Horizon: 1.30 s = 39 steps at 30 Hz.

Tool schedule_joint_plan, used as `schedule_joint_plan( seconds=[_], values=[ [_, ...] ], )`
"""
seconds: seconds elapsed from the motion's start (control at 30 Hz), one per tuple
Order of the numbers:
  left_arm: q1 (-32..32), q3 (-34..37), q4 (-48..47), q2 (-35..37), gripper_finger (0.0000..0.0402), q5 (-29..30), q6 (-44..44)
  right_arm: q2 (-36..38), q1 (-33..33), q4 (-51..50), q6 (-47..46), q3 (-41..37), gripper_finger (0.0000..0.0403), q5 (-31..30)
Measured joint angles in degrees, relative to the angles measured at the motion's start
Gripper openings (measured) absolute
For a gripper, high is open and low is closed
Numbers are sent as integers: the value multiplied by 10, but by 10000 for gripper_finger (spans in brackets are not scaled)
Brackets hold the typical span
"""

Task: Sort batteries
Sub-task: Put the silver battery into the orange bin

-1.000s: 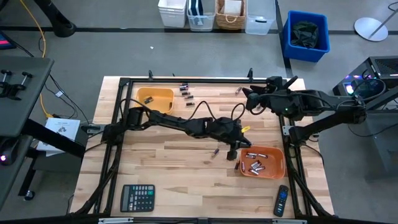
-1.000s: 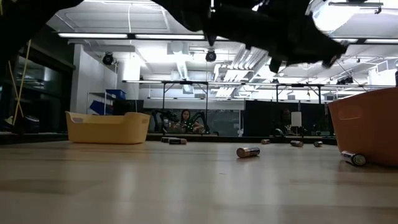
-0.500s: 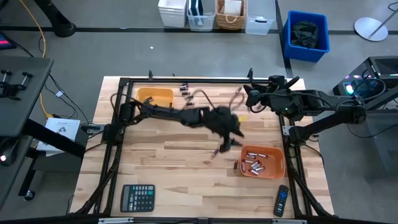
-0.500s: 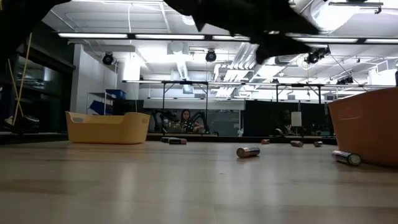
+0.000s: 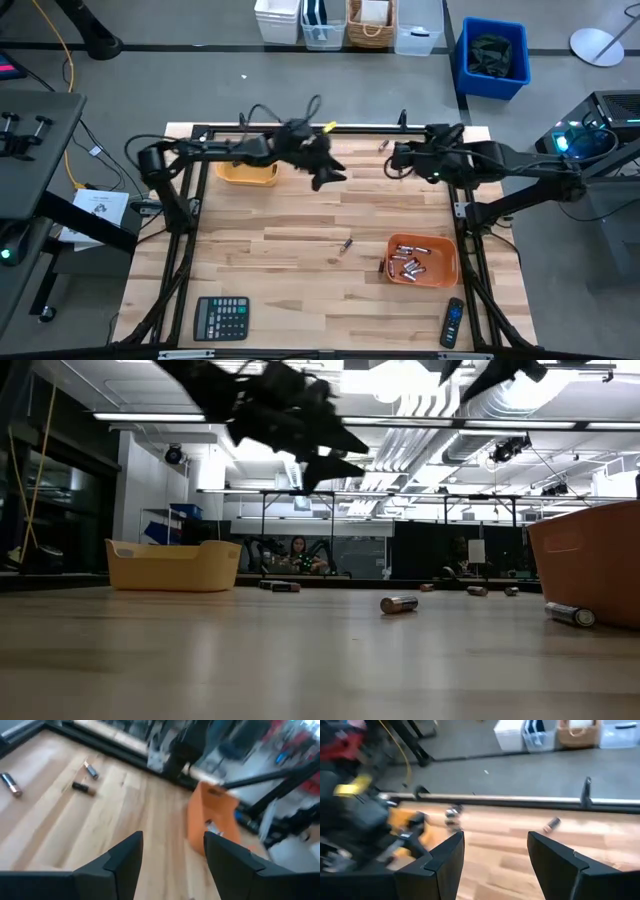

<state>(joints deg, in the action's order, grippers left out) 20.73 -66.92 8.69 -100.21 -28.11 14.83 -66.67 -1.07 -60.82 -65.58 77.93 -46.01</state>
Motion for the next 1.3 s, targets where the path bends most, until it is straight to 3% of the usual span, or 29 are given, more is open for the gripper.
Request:
schedule_joint_plan(
  seconds=[0.1, 0.2, 0.4, 0.57, 0.7, 0.87, 1.07, 1.3],
  values=[
    [-12, 90, 104, 36, 198, 12, 58, -19, 15, -23, 18, 0, 213, 42],
    [-34, 138, 145, 60, 198, 45, 86, -33, 28, -35, 46, 0, 213, 90],
    [-62, 152, 139, 64, 198, 112, 66, -48, 41, -41, 97, 0, 213, 157],
    [-39, 141, 143, 68, 198, 141, 76, -48, 50, -40, 117, 0, 213, 166],
    [20, 61, -11, 76, 197, 170, 54, -49, 70, -28, 138, 0, 213, 169],
    [119, -117, -289, 39, 197, 270, -90, -51, 102, 16, 166, 0, 213, 179],
    [230, -311, -520, -136, 197, 269, -110, -51, 129, 78, 181, 0, 213, 191],
    [236, -462, -673, -313, 197, 272, -122, -51, 135, 97, 172, 0, 213, 192]
  ],
)
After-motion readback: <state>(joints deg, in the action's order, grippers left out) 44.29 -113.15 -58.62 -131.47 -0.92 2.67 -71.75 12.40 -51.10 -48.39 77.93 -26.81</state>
